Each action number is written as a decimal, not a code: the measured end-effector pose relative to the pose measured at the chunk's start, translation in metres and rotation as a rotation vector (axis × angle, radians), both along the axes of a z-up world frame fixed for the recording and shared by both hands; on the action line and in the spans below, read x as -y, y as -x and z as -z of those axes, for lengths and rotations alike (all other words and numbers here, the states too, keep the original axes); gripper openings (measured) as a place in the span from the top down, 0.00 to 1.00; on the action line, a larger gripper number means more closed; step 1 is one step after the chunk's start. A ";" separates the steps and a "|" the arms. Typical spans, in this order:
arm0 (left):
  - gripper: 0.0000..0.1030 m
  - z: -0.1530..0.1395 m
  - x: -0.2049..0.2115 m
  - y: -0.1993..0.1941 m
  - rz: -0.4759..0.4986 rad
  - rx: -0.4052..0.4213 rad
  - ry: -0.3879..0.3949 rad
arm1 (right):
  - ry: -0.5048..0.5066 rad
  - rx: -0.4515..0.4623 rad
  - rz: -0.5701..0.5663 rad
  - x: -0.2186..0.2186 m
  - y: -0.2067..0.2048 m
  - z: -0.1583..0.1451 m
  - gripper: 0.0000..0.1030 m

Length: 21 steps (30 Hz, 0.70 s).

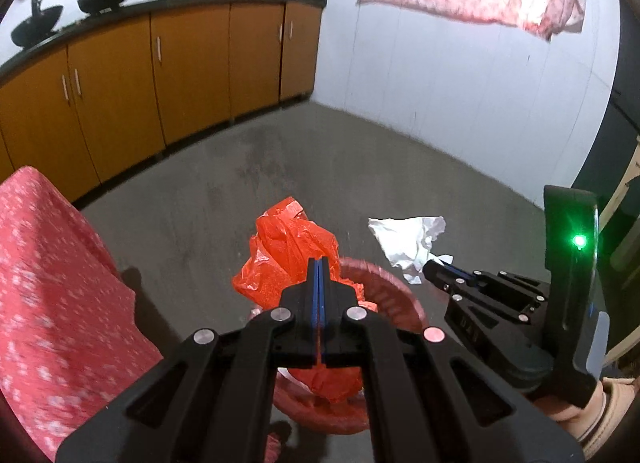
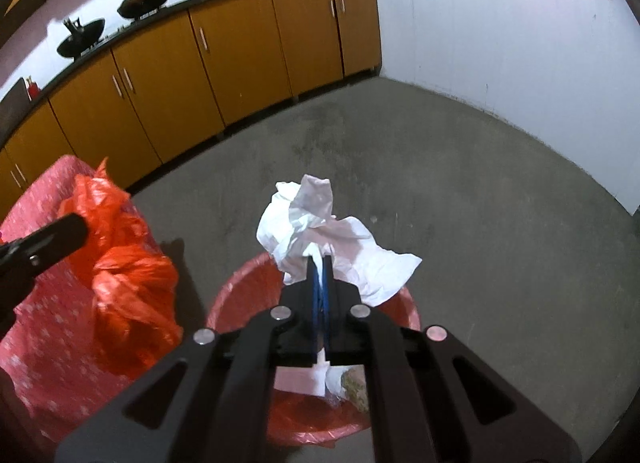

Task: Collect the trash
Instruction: 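Carry the tissue and orange bag to the red basket and open both tools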

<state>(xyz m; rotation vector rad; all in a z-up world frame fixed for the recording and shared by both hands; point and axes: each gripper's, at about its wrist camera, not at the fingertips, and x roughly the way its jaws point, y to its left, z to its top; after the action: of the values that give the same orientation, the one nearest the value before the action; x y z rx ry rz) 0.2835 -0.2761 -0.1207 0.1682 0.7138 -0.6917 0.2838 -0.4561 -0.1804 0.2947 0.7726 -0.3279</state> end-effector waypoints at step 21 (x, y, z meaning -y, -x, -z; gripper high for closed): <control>1.00 0.066 0.049 -0.022 -0.002 -0.110 -0.156 | -0.127 -0.080 -0.031 0.030 -0.020 0.058 0.94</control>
<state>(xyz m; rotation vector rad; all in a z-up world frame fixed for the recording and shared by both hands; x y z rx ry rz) 0.3060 -0.3255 -0.1863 0.2735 0.8733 -0.6466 0.3040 -0.4858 -0.2384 0.3902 0.8775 -0.2636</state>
